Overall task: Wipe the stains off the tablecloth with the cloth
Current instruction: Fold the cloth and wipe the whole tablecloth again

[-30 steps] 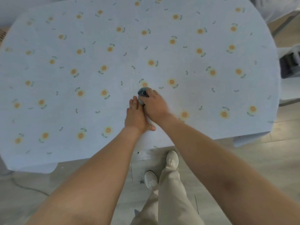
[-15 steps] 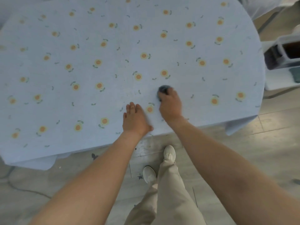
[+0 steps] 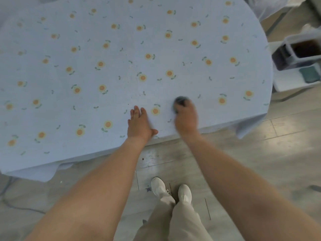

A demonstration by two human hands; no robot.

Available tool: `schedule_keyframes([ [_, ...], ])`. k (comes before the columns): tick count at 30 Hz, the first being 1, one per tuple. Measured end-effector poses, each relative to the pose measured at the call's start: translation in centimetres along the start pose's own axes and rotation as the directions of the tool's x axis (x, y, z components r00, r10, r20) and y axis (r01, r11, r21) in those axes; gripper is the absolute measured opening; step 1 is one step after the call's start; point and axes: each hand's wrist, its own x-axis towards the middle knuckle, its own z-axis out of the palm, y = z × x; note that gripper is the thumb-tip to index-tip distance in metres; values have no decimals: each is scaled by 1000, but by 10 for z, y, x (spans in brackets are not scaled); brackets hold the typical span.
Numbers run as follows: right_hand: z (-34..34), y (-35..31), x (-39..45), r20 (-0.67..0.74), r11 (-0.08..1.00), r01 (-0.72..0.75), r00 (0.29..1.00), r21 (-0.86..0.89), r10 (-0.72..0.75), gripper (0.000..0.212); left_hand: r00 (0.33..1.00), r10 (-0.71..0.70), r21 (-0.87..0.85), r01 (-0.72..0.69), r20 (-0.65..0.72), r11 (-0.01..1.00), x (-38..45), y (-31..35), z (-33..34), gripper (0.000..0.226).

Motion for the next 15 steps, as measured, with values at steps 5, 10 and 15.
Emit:
schedule_keyframes([
  [5,-3,5,-21,205,864,492,861,-105,-465,41,1000,7,30,-7,-11,1000,-5,-3,2,110],
  [10,-51,102,-16,-106,979,-89,992,-185,70,41,997,-56,27,57,-49,998,-28,-7,18,104],
  [15,-4,12,-37,-61,998,-35,998,-46,32,29,996,-34,-41,31,-84,999,-30,-15,26,98],
])
